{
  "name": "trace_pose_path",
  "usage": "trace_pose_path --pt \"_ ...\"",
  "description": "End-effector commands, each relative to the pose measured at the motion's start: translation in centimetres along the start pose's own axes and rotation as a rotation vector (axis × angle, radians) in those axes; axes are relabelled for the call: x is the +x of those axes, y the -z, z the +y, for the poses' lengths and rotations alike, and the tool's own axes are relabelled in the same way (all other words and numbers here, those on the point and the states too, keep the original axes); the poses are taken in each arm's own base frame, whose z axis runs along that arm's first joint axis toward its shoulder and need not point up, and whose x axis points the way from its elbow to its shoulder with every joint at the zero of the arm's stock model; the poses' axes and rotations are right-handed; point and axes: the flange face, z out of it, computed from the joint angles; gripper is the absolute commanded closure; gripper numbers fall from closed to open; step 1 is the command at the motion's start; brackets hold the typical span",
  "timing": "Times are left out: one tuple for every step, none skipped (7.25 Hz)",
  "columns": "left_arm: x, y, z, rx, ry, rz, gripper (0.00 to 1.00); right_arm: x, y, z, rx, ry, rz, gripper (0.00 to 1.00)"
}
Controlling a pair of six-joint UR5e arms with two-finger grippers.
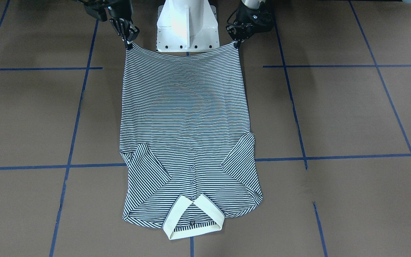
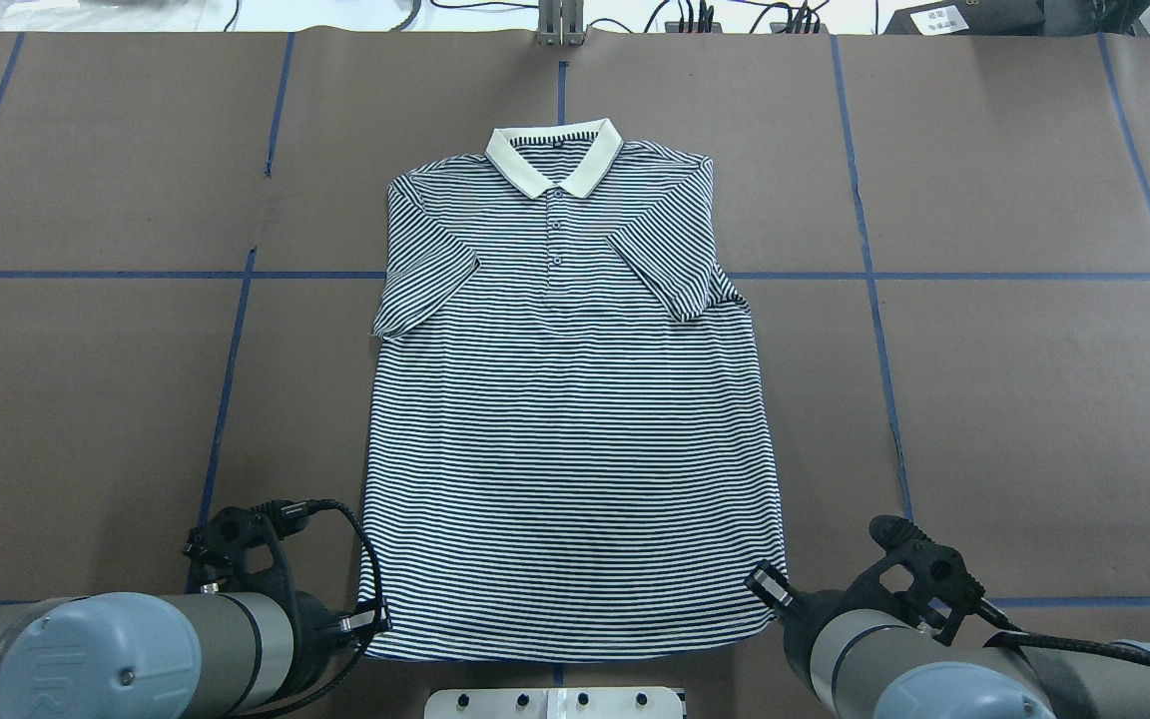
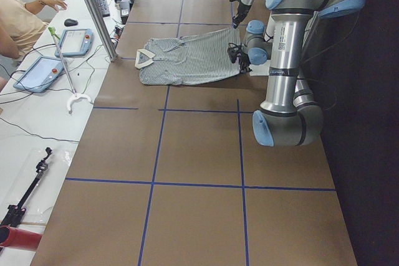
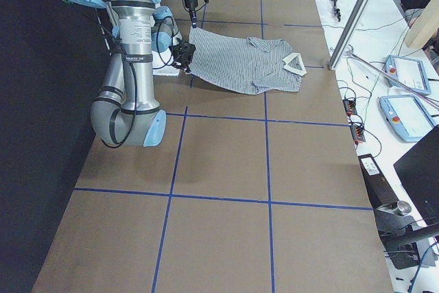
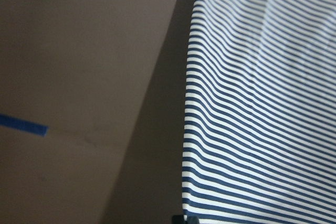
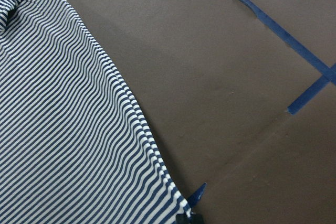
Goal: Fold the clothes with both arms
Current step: 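Lift the hem with both grippers and fold it toward the collar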
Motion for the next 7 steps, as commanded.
trace_pose_path --pt "0.6 1.6 -2.8 0.064 0.030 0.012 1.00 -3.5 0.6 -3.2 0.052 0.071 -0.062 1.00" --pt "4.1 3.0 -8.2 0.160 -0.028 0.067 1.00 -9.3 0.1 -5.6 0.116 0.158 -0.115 1.00" --pt "6.8 2.7 -13.2 0.240 -0.019 0.069 1.00 -13.6 -1.9 -8.5 0.170 0.175 -0.097 1.00" --pt "7.7 2.6 -18.7 0.324 -0.021 0.049 1.00 -16.8 -3.0 -13.1 0.172 0.193 -0.051 1.00" --pt "8.0 1.2 -24.0 0.389 -0.071 0.027 1.00 -20.2 -4.7 -17.1 0.200 0.209 -0.023 1.00" --pt "8.0 -0.4 -28.5 0.439 -0.055 0.057 1.00 -23.4 -8.7 -20.7 0.197 0.210 -0.042 1.00" --pt "8.0 -2.9 -32.8 0.475 -0.045 0.056 1.00 -26.1 -13.1 -24.8 0.203 0.174 -0.074 1.00"
